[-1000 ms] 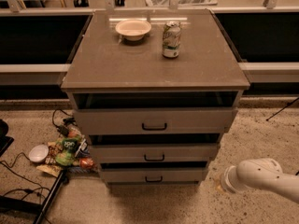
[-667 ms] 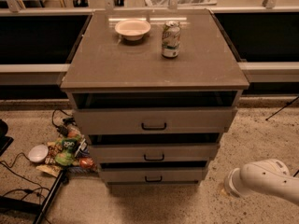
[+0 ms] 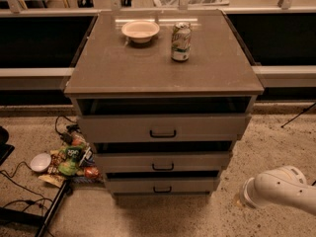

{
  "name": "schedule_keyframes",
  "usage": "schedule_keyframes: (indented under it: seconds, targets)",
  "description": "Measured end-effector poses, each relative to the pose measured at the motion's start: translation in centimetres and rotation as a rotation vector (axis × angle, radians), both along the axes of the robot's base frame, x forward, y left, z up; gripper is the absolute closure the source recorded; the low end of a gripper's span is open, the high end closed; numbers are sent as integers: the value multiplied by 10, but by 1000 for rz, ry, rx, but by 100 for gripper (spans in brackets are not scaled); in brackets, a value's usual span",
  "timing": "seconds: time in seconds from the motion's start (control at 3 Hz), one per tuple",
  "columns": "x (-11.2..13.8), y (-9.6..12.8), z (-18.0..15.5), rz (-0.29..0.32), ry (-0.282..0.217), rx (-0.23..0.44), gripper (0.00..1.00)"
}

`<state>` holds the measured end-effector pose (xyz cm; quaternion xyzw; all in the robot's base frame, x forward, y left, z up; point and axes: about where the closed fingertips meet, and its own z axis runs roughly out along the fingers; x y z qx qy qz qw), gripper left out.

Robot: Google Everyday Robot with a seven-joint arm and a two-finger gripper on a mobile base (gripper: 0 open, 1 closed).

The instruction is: Close bottom drawer

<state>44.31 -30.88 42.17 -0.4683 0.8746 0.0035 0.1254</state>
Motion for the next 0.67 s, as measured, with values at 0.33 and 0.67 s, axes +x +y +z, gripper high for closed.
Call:
schedule_keyframes:
  seconds: [0.33, 0.67]
  targets:
    - [-35, -53, 38, -82, 20, -147, 100]
    - [-56, -86, 76, -155, 14, -229, 100]
